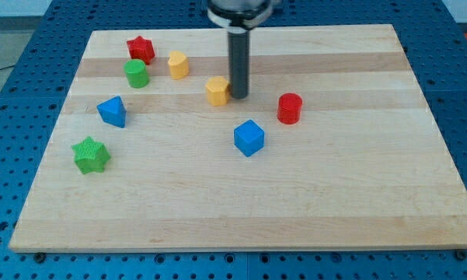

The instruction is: Move the blue cube to the bottom right of the yellow hexagon

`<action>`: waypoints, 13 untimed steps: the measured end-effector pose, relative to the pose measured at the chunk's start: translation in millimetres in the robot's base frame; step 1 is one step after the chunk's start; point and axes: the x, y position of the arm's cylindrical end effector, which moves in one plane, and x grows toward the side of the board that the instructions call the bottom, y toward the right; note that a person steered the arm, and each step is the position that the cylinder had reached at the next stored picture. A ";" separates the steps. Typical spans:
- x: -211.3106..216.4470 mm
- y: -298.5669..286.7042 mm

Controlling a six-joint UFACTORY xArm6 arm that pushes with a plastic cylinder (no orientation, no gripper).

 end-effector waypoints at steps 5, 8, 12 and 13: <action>88.3 107.1; 80.1 45.0; 92.2 111.3; 101.2 158.7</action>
